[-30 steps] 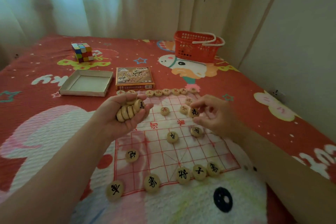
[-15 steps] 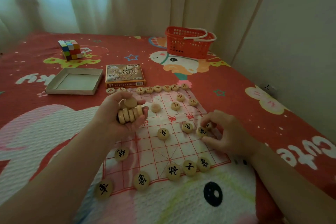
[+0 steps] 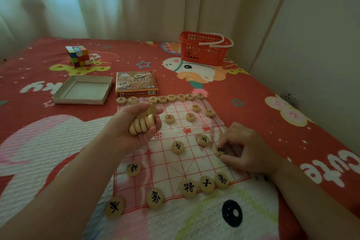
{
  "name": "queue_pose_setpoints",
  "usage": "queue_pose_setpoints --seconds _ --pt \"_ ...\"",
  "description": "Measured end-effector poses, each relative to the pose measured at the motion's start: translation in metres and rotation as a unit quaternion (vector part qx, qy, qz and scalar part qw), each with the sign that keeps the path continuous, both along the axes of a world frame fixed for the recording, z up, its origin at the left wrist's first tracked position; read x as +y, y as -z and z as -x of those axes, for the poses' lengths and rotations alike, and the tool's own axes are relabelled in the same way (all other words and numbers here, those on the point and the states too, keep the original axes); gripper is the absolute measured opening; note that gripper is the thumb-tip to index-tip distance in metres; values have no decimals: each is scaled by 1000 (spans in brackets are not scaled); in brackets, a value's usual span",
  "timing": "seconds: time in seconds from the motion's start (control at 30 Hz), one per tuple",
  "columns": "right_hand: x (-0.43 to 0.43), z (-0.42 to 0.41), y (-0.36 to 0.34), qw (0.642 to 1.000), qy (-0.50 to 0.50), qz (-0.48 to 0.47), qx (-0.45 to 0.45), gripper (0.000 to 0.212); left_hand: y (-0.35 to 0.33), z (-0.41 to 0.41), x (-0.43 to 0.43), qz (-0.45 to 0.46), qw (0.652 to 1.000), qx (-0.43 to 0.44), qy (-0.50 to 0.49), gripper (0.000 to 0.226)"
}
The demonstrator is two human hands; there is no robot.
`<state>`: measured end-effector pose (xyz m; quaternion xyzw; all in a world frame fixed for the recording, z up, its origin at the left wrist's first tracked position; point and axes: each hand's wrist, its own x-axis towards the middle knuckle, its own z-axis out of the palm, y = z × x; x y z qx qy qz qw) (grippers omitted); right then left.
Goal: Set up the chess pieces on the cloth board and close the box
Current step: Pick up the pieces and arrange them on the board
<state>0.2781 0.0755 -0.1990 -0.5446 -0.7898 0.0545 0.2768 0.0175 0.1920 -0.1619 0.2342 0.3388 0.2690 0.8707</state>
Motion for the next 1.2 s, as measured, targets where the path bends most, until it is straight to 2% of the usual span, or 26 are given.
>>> queue_pose_setpoints --seconds 0.13,0.23,0.33,0.53,0.7,0.83,0.97,1.03,1.2 --pt "2 0 4 1000 6 -18 24 16 1 2 0 -13 1000 8 5 32" --pt "9 7 -5 991 22 -82 104 15 -1 1 -3 -17 1000 4 14 32" --pt "30 27 -26 981 30 -142 128 15 -3 -1 -7 -34 999 11 40 34" --pt "66 75 -43 989 -8 -101 110 24 -10 -12 -19 -101 989 42 97 27" --pt "67 85 -38 982 -33 -80 169 10 -12 -10 -20 -108 988 44 105 23" --pt "65 77 -34 963 -19 -113 245 15 -12 -8 -13 -109 989 47 85 29" --pt "68 75 -26 956 -67 -177 225 20 -14 -11 -14 -182 970 140 83 28" --pt "68 76 -24 952 -78 -178 235 22 -14 -12 -16 -229 956 170 69 26" --pt "64 80 -27 945 -114 -128 278 18 -14 -12 -17 -271 949 152 43 18"
